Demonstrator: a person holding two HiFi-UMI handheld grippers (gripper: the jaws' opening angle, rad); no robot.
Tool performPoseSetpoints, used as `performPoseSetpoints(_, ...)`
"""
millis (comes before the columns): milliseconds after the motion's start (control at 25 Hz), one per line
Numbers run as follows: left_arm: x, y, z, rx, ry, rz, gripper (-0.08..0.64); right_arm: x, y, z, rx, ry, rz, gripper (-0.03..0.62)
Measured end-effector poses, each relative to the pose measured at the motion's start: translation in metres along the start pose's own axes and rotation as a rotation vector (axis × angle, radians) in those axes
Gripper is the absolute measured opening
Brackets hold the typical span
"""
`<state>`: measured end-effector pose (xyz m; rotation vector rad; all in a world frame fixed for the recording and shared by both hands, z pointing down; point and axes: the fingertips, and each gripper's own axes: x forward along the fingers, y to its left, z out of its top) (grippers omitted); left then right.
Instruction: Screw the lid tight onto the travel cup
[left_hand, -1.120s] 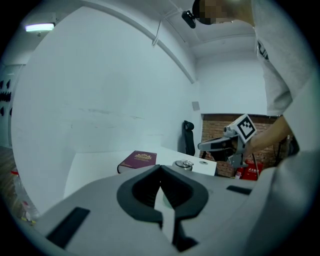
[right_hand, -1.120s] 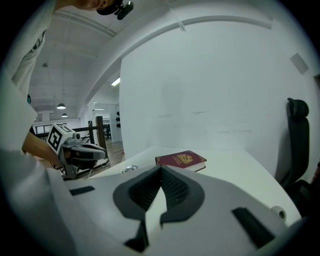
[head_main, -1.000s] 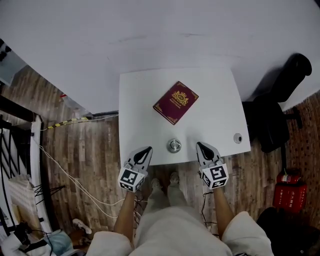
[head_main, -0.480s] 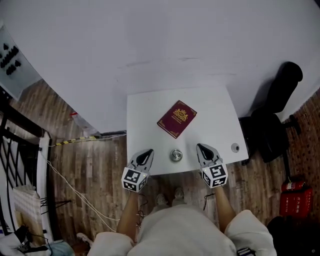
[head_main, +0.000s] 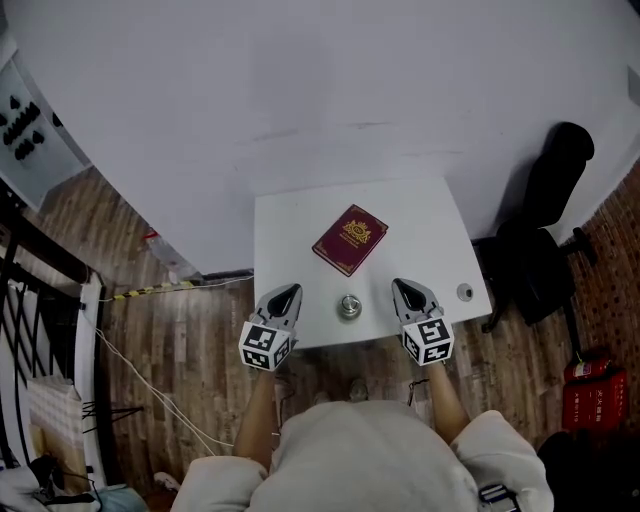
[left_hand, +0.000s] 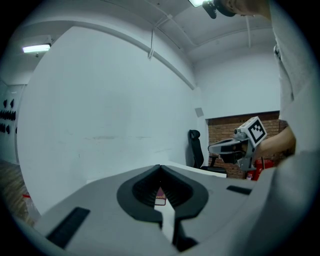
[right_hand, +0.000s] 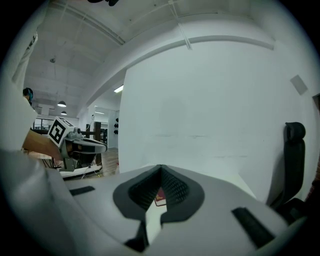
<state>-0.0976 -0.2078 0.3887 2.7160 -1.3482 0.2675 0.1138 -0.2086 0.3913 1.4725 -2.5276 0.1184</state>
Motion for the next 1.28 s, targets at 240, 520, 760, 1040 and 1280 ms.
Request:
performPoseSetpoints(240, 0.0, 0.001, 0.004, -0.012, -0.013, 0.006, 0.008, -0.002, 0.003, 0.002, -0.013, 0.001, -0.003, -0.002)
performPoseSetpoints(520, 0.004, 0.001, -0.001, -0.009, 0.003, 0.0, 0.008, 0.0, 0.002, 0.002, -0.007, -0.002, -0.006, -0.002)
performPoseSetpoints(760, 0.006, 0.001, -0.002, -0.012, 0.004, 0.003, 0.008, 0.0, 0.003, 0.0, -0.006, 0.001, -0.01, -0.002)
performPoseSetpoints(1040, 0.007, -0.002, -0.005, -0.008, 0.015, -0.009, 0.008, 0.002, 0.007, -0.002, -0.009, 0.001, -0.001, -0.002)
performPoseSetpoints(1280, 0.008, -0.006, -0.006, -0.018, 0.009, -0.005, 0.008, 0.001, 0.007, -0.003, -0.015, 0.007, 0.004, -0.002)
